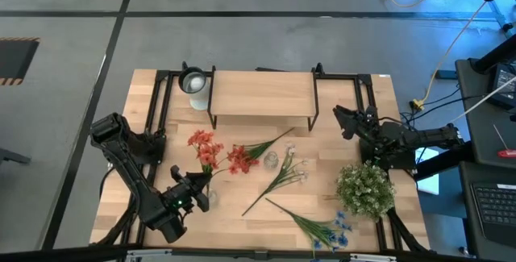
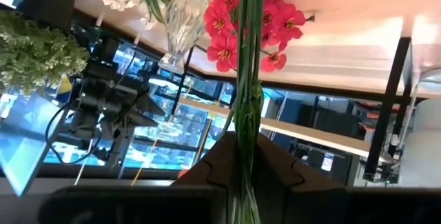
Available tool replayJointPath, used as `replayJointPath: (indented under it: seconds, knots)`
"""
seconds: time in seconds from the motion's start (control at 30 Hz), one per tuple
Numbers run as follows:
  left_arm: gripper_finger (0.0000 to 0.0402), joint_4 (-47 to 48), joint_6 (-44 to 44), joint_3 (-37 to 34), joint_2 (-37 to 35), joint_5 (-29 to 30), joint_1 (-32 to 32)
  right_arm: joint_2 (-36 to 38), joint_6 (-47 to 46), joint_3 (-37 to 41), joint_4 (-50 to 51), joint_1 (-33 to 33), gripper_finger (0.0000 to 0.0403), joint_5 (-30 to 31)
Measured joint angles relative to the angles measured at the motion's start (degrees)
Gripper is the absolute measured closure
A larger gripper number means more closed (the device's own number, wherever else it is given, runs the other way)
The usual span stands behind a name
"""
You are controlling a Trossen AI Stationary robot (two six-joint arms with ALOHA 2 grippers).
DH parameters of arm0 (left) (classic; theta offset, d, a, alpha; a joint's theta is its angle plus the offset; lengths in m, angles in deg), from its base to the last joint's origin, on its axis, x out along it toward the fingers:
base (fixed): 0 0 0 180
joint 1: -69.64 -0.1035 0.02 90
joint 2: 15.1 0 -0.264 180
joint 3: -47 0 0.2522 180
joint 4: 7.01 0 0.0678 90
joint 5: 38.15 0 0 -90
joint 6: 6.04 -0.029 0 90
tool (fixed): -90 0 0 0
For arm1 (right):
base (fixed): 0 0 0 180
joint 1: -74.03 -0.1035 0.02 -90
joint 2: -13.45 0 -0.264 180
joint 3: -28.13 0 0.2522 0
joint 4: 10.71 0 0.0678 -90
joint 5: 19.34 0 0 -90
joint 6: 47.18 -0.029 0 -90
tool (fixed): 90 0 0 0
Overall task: Pick and place flowers into a vace then onto a shelf
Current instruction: Put the left orange flowers into the left transparent vase
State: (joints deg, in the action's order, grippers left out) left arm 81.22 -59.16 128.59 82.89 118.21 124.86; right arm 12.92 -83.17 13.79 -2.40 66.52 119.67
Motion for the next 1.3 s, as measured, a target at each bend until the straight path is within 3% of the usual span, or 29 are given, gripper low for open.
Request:
replayJointPath:
  seconds: [0.5,0.87,1.1,1.3]
  knots:
    - [0.0368,0.0,-0.2,0.0,0.0,-0.4,-0.1,0.0,0.4,0.0,-1.3,0.0,0.0186,0.0]
    - [0.0368,0.0,4.1,0.0,0.0,4.9,0.2,0.0,0.4,0.0,-2.1,0.0,0.0186,0.0]
    - [0.0365,0.0,4.4,0.0,0.0,3.9,0.2,0.0,0.2,0.0,-2.1,0.0,0.0186,-0.1]
    - [0.0339,0.3,7.3,0.0,0.0,0.2,0.2,0.0,0.3,0.0,-3.2,0.0,0.0186,-0.1]
